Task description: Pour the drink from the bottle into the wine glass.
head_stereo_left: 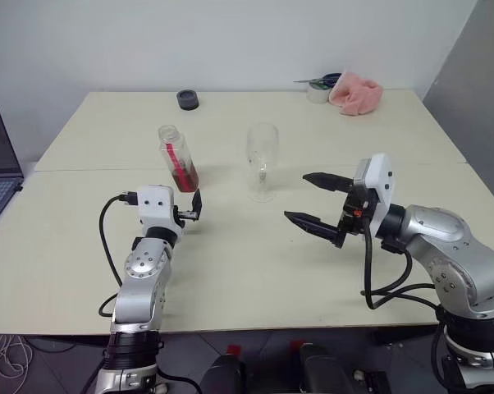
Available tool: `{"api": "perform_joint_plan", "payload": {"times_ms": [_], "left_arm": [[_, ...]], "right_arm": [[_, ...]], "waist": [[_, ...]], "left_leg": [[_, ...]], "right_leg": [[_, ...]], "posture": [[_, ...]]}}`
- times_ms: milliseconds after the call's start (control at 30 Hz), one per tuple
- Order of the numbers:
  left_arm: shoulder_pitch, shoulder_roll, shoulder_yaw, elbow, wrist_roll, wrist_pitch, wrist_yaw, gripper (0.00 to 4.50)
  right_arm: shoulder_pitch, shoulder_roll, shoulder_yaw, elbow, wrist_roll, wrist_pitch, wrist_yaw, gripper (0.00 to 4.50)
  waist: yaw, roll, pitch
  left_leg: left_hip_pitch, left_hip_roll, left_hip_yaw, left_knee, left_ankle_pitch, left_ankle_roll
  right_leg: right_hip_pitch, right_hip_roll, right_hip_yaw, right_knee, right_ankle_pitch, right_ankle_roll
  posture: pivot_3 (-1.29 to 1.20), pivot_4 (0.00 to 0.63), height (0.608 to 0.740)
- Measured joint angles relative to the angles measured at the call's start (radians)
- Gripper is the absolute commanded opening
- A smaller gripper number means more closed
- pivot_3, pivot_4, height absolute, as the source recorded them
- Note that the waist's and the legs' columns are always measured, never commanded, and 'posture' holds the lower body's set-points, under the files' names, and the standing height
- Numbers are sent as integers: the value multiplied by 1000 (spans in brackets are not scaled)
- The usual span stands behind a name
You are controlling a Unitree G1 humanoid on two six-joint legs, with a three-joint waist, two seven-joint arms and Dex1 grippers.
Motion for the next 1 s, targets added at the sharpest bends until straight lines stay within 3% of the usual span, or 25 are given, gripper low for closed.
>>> {"api": "perform_joint_plan", "payload": {"times_ms": [500, 1000], "left_arm": [[-75, 33, 28, 113, 3, -43, -24, 4500], [-230, 64, 36, 373, -2, -157, -110, 4500]], "right_arm": [[-17, -24, 1, 1, 30, 0, -64, 4460], [-22, -41, 3, -30, 54, 16, -109, 4460]], "waist": [[3, 0, 0], [3, -1, 0]], "left_leg": [[0, 0, 0, 0, 0, 0], [0, 0, 0, 0, 0, 0]], "right_leg": [[0, 0, 0, 0, 0, 0], [0, 0, -1, 0, 0, 0]], "posture": [[0, 150, 740], [0, 150, 740]]}}
